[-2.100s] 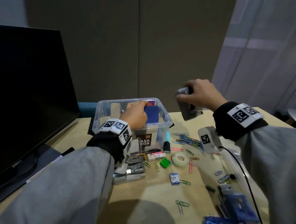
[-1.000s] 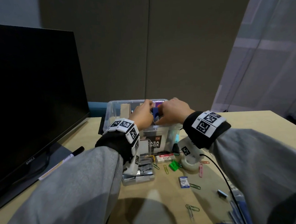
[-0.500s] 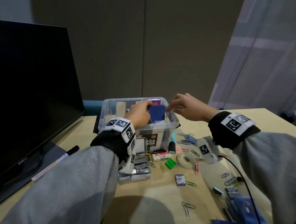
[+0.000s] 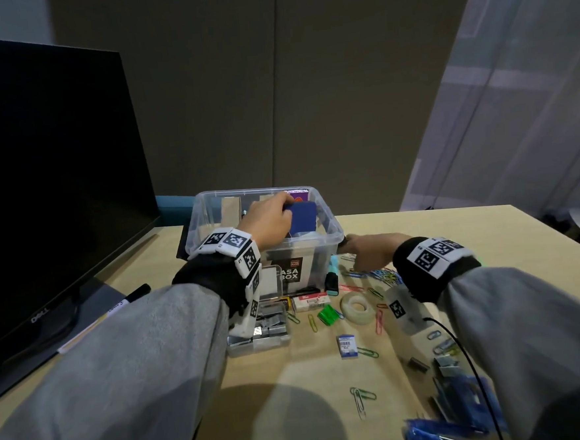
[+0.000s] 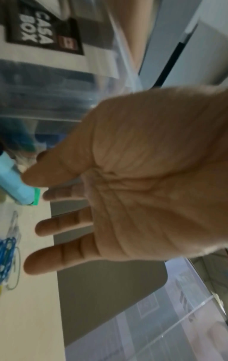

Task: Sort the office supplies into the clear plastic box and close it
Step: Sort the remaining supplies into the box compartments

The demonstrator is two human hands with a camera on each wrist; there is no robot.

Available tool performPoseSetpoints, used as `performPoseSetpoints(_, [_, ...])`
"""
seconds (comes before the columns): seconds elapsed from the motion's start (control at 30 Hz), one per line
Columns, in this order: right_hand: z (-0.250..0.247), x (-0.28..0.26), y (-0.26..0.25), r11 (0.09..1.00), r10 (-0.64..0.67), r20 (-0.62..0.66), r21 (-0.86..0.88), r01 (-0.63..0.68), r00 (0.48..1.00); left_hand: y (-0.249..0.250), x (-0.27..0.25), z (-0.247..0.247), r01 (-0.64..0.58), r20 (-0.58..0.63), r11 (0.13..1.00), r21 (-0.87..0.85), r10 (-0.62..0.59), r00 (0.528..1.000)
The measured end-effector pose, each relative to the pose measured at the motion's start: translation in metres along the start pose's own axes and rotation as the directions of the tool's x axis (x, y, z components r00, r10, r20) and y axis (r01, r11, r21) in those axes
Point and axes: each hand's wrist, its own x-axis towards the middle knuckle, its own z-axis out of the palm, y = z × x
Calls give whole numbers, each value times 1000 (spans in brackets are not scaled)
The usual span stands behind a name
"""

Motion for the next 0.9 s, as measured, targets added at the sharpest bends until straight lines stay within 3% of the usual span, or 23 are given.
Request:
performPoseSetpoints(0.1, [6, 4, -4, 993, -30, 53, -111, 36, 998, -1, 1, 1, -3, 7, 1000, 1, 3, 1000])
performPoseSetpoints(0.2, [11, 8, -6, 981, -44, 9, -186, 45, 999, -3, 1, 1, -8, 6, 1000, 14, 7, 1000])
performPoseSetpoints(0.43, [23, 18, 3, 992, -27, -121, -124, 12, 992, -3, 3, 2, -8, 4, 1000, 10, 8, 1000])
performPoseSetpoints(0.63, [23, 15, 14, 984, -29, -30, -177, 23, 999, -5, 3, 2, -15, -3, 1000, 4, 15, 1000])
performPoseSetpoints(0.8, [22, 6, 24, 994, -49, -11, -97, 48, 999, -5, 3, 2, -27, -20, 1000, -2, 27, 999])
performPoseSetpoints(0.9, [17, -7, 32, 997, -63, -9, 44, 63, 998, -6, 3, 3, -38, -31, 999, 20, 38, 999])
